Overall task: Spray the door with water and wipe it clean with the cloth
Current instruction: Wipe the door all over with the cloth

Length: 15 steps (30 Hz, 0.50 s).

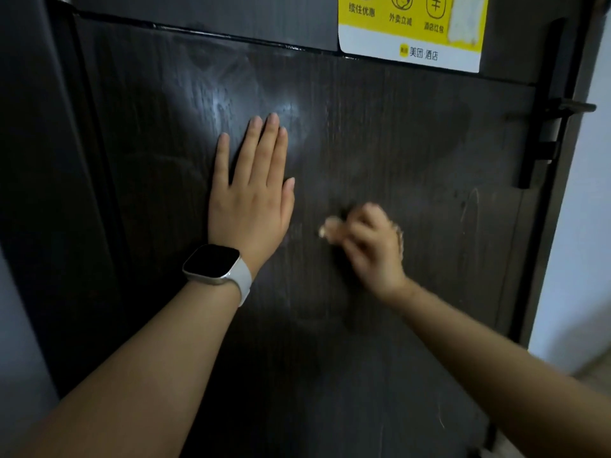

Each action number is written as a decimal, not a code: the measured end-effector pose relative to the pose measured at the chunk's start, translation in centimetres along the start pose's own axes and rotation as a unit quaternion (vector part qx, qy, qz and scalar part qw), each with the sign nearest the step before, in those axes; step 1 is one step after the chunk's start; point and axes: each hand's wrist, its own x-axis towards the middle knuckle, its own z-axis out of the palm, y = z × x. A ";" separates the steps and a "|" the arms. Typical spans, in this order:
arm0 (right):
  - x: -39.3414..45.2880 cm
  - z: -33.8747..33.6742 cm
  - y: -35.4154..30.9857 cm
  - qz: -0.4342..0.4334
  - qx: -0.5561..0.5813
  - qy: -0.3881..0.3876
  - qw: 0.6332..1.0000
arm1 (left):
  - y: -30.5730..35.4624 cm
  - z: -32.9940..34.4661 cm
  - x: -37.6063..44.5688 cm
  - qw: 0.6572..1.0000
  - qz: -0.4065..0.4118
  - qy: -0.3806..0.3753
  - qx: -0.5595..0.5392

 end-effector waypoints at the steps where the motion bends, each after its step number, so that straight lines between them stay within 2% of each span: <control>1: 1.7 -0.2 0.2 0.027 0.012 0.043 0.999 | 0.0 0.0 0.0 1.000 0.000 -0.001 0.001; 4: 3.3 0.4 -0.2 0.077 0.047 0.110 0.990 | 0.0 -0.1 0.0 1.000 0.003 0.004 -0.001; 7: -1.1 2.2 -1.4 0.089 0.060 0.120 0.987 | 0.0 -0.1 0.0 1.000 0.021 0.006 -0.021; 11: -9.6 4.2 -3.4 0.089 0.047 0.050 0.994 | -0.1 0.0 -0.3 0.996 0.074 0.011 -0.048; 15: -17.3 4.5 -4.4 0.124 0.064 -0.064 0.988 | 1.2 -0.6 -1.3 0.992 0.042 0.001 -0.115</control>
